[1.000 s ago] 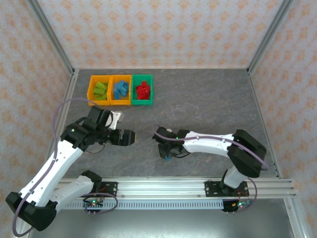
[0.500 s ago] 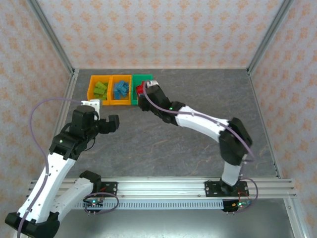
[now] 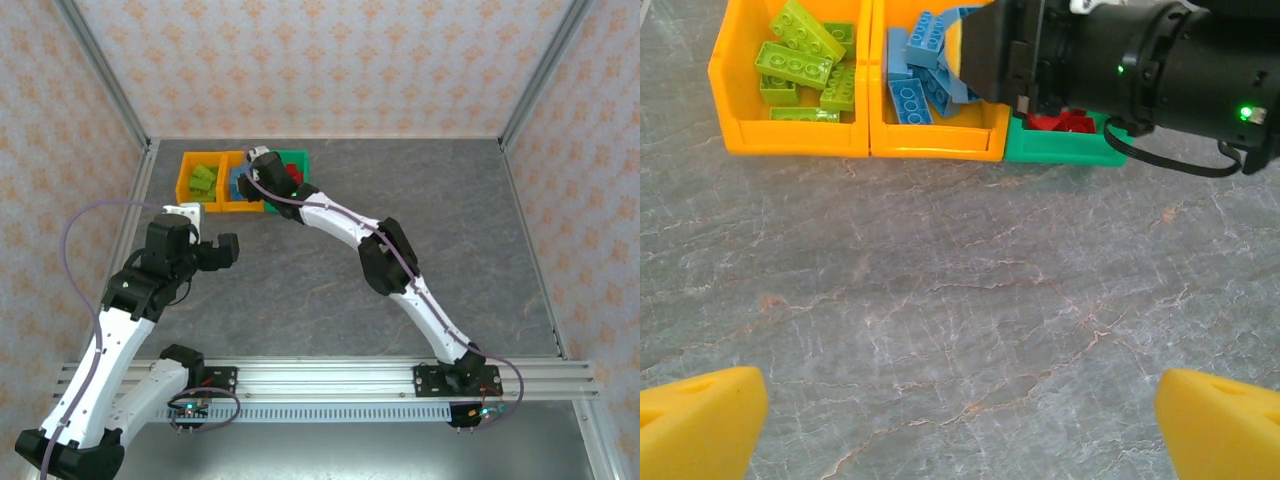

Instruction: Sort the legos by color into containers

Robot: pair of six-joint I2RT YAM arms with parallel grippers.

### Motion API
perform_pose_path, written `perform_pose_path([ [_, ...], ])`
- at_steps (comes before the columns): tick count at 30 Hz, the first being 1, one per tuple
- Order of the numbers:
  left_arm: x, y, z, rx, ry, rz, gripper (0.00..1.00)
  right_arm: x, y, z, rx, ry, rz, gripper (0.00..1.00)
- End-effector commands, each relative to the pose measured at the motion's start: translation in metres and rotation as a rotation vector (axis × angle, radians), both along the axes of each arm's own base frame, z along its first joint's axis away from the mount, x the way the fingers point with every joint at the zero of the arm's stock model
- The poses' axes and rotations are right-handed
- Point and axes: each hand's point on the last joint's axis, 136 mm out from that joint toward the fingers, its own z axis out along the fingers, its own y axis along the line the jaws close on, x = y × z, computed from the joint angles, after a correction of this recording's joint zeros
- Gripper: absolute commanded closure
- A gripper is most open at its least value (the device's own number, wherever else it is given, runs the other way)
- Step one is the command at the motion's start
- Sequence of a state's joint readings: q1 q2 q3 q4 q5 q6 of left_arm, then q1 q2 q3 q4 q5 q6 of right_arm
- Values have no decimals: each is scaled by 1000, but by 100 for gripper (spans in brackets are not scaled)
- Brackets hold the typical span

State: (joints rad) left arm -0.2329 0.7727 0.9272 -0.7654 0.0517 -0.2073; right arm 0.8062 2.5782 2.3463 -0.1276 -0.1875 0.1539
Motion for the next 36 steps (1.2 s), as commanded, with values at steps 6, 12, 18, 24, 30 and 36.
perform_pose_path([
  [6, 3, 0, 1, 11, -14, -14, 0, 10, 8, 15, -45, -56, 13, 44],
  [12, 5, 7, -3, 39, 8, 25, 0, -14, -3, 67, -41, -53, 76, 40],
  [18, 26, 16, 1, -36, -11, 184, 0, -72, -69, 126, 22, -115, 51, 36],
  [24, 51, 42, -15, 28, -171, 337, 0, -139, -192, 135, -99, -164, -125, 31],
  [30, 58, 70, -35, 265, -249, 397, 0, -197, -358, 147, -149, -354, -567, 20],
  [36, 77, 68, -66, 341, -285, 338, 0, -213, -505, 84, -343, -392, -1064, 4],
])
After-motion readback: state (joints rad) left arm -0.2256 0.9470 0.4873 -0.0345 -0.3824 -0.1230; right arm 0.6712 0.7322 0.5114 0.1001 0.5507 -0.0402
